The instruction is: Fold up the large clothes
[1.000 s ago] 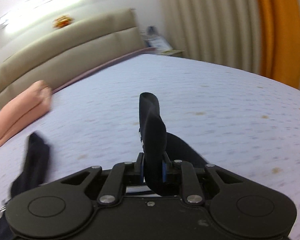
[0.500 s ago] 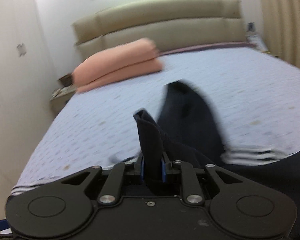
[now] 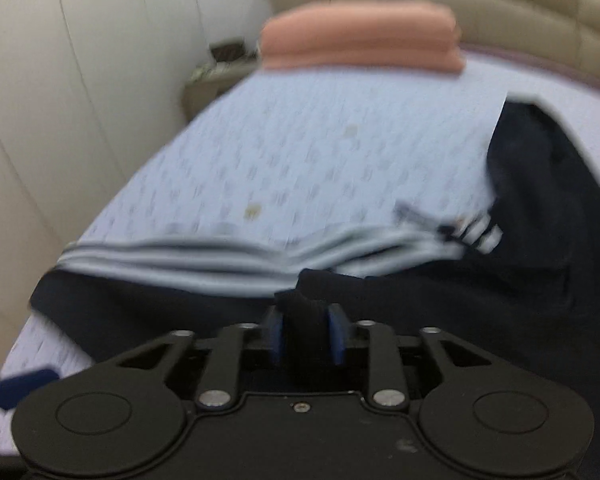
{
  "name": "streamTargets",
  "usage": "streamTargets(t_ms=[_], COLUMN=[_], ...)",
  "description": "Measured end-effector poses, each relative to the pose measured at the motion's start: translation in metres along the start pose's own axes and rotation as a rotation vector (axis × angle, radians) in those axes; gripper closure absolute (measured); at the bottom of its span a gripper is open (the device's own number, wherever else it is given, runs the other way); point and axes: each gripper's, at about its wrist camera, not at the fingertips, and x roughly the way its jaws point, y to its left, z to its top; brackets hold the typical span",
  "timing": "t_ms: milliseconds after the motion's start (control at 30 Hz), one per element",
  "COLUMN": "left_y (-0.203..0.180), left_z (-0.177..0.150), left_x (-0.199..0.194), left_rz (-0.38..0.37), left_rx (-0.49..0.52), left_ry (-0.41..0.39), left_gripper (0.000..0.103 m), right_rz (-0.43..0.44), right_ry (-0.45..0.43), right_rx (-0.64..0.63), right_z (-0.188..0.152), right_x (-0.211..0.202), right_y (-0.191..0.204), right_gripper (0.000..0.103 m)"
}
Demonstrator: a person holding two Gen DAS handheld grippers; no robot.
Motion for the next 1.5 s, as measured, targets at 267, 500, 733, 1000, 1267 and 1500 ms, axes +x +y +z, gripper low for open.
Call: streamTargets(t_ms=[267,500,733,1000,1267,1500], left_y=[-0.038,-0.112,-0.113,-0.057,0.095,0.221], left_z=[0.023,0.028,0.019,0.033,0.042,0.03], left_x=[0.003,0.065,0.083,0.043,0.043,0.061], left_rz=[-0.148,-0.308,-0.29,-0.14,0.206,0.104], left_rx=[0.028,0.095,0.12,0.014,-0.296,-0.727], left_ry=[-0.032,0.064,0.107,-0.01,-0.009,0.075], left_gripper=[0.029,0.046,0.049,0.033,0.029,0.03], right_rz=[-0.287,-0.422,-0.379,-0.399,-0.341,-0.327], right_ry=[-0.094,0.04,0.104,0.024,-0.005,0.039], right_rx=[0.096,0.234,0.311,0.235,0.135,0.112], right_z=[-0.015,-0.054,-0.058,-0.049,-0.056,-0.063], right_x=[-0.094,-0.083,-0.072,-0.093,-0.097,-0.081], right_y=[-0.118,-0.189,-0.201,-0.175,-0.118,-0.098], right_gripper=[0.054,0.087,0.087,0.075,0.072,0.072])
